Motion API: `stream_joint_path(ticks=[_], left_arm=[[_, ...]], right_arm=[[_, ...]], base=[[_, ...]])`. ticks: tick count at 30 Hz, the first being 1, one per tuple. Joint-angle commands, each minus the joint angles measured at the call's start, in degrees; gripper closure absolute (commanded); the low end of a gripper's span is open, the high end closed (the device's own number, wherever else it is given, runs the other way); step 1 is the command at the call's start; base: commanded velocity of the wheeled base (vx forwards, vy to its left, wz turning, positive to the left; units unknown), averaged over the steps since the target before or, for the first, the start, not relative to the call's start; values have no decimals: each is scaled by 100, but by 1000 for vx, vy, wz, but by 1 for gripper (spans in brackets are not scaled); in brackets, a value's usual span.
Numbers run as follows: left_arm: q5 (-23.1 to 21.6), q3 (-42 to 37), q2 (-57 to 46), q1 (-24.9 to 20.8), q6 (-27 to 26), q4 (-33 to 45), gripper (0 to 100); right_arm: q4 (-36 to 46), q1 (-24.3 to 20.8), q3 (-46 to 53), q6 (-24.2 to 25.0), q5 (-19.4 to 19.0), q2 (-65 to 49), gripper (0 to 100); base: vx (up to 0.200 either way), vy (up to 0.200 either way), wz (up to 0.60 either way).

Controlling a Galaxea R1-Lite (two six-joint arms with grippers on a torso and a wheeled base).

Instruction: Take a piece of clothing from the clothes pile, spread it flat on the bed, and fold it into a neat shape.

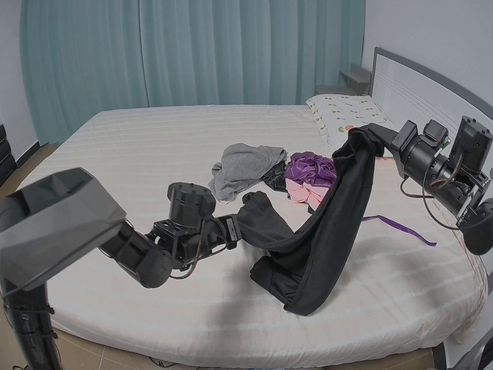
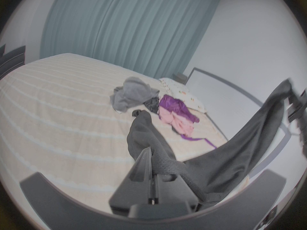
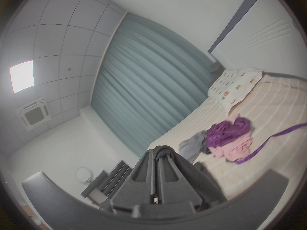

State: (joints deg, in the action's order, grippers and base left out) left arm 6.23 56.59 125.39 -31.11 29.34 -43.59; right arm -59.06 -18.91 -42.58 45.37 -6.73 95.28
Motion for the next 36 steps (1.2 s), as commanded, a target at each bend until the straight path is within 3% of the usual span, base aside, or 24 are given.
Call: stream_joint_path(ticks=[1,4,9,17,27,36], left_arm=[[186,-25,-1562,290,300,422,100],[660,300,-1781,316,274,650,100],[704,186,-2362,413,283,677,100],[704,-1080,-2581,439,291,246,100],[687,-1686,-2353,395,362,79,100],[678,-1950,-2335,351,740,88,100]], right_arm=[[-299,643,-822,-37,436,992,100],[-246,634,-1367,-46,611,869,100],[-132,467,-1674,-143,576,527,100],[-149,89,-681,-239,524,957,100],[-184,-87,-172,-196,515,1256,100],[-176,-96,75,-187,532,1256,100]], base=[[0,0,0],[0,0,0],[0,0,0],[0,0,0],[0,0,0],[-44,0,0]])
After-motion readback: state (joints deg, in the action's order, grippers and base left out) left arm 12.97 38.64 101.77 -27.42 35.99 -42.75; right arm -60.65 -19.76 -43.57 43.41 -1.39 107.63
